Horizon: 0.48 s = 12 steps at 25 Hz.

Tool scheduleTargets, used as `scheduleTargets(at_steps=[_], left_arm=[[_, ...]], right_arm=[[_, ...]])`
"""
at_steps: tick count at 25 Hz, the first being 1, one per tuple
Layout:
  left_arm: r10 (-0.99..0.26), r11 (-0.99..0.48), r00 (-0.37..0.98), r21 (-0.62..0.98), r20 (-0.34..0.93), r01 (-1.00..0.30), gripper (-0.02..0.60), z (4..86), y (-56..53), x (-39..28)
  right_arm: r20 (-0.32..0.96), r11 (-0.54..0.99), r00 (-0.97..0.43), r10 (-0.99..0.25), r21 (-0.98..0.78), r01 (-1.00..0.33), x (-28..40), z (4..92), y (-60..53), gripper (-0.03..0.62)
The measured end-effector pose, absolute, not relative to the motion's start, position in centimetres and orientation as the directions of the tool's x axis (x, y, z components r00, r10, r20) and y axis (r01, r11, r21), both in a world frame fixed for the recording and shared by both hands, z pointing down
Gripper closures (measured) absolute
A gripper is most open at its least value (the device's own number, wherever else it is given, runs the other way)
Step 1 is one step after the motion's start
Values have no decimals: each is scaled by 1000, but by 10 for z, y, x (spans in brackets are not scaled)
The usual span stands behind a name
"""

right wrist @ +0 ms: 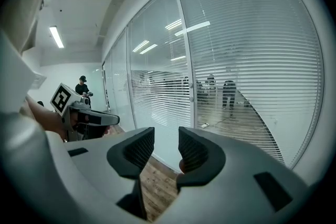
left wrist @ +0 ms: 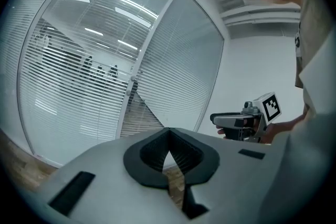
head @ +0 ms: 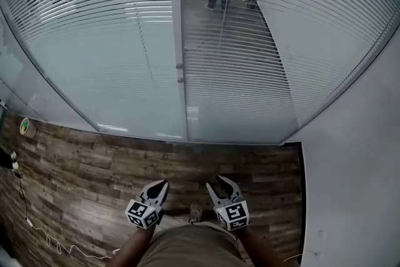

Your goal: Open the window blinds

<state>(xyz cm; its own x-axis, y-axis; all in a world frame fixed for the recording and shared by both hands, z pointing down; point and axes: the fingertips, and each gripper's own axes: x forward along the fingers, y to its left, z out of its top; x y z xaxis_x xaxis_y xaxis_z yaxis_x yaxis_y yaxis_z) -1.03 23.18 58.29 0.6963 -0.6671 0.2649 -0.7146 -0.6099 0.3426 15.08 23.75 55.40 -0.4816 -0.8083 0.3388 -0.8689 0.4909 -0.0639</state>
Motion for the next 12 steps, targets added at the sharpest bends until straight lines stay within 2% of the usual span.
scheduleTargets(at_steps=[12], left_arm=[[-629, -641, 731, 356, 263, -680, 568, 593, 209, 7]], right_arm=[[326, 422, -428, -843, -93, -902, 164, 564, 233, 450]])
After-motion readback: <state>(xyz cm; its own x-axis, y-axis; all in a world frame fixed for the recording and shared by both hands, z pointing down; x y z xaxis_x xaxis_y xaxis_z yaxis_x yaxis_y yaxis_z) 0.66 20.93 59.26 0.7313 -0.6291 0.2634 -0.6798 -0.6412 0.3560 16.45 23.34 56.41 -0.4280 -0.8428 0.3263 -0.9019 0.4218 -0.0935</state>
